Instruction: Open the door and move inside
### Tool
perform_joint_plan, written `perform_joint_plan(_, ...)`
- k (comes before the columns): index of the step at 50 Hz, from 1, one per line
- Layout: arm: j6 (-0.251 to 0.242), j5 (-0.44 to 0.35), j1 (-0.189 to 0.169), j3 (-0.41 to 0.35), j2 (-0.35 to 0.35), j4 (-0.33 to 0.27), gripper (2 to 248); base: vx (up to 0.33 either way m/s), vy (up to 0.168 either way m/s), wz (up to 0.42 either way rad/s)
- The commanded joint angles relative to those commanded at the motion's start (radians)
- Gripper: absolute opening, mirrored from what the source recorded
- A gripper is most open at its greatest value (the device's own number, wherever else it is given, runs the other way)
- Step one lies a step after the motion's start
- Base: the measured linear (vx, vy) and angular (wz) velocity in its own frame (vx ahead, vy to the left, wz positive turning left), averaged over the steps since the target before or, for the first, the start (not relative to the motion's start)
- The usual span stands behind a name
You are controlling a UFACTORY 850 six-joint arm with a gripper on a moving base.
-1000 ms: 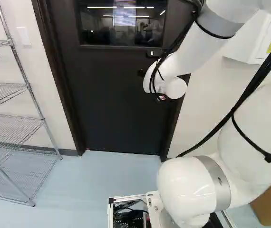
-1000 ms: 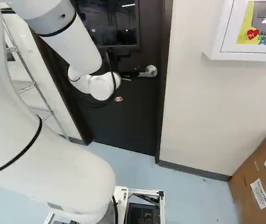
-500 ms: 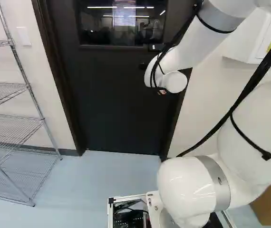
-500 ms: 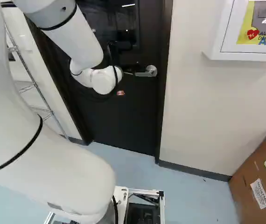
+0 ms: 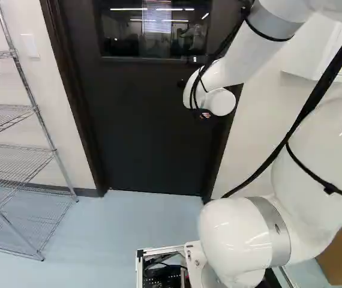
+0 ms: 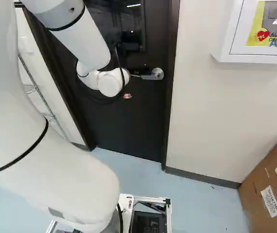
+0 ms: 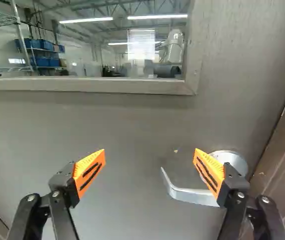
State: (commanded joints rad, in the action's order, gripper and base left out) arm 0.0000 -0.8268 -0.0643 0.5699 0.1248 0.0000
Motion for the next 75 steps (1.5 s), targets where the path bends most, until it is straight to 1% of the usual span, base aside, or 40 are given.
perform_joint_plan(16, 0.0, 0.0, -0.006, -0.004, -0.033, 0.0, 247, 0.0, 0.0, 0.0)
perform_joint_plan(67, 0.0, 0.0, -0.007, -0.029, -0.128, 0.0, 247, 0.0, 0.0, 0.0)
perform_joint_plan(75, 0.0, 0.0, -0.013, -0.03, -0.146, 0.0, 247, 0.0, 0.0, 0.0)
